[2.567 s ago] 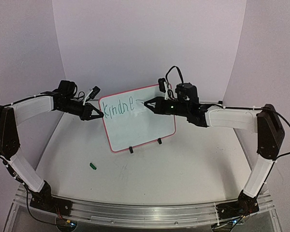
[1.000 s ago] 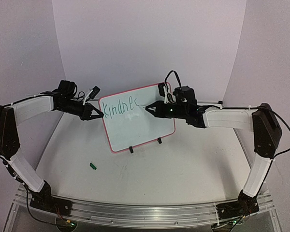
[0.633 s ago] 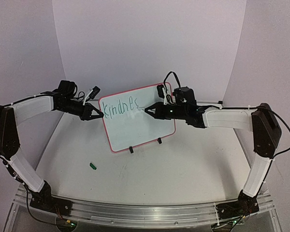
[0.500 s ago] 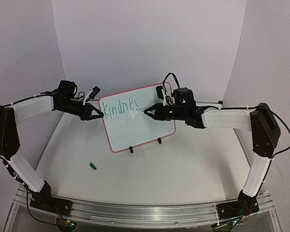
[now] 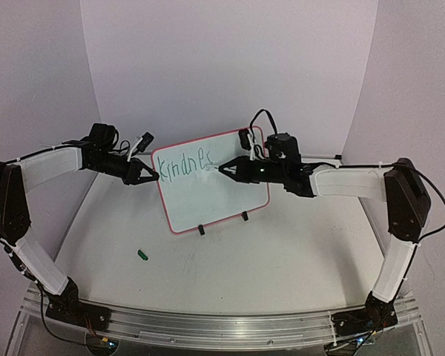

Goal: Write a sentence on the whiteboard

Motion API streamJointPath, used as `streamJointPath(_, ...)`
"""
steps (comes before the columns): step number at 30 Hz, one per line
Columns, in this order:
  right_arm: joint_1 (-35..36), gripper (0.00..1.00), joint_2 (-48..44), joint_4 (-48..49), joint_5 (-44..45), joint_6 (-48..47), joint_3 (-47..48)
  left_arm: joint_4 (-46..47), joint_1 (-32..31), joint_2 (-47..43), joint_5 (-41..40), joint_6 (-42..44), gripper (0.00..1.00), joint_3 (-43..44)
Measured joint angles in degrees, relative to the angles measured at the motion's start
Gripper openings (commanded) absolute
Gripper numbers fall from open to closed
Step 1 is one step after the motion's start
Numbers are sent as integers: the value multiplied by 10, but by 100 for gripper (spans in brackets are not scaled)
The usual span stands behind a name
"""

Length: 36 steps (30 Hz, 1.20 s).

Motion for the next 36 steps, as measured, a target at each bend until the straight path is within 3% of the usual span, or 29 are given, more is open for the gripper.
streamJointPath(9, -6, 0, -58, 16, 42, 0, -27, 0, 0, 0, 0, 0, 0, 0)
streamJointPath(36, -14, 0, -11, 5, 49, 0, 10, 0, 0, 0, 0, 0, 0, 0)
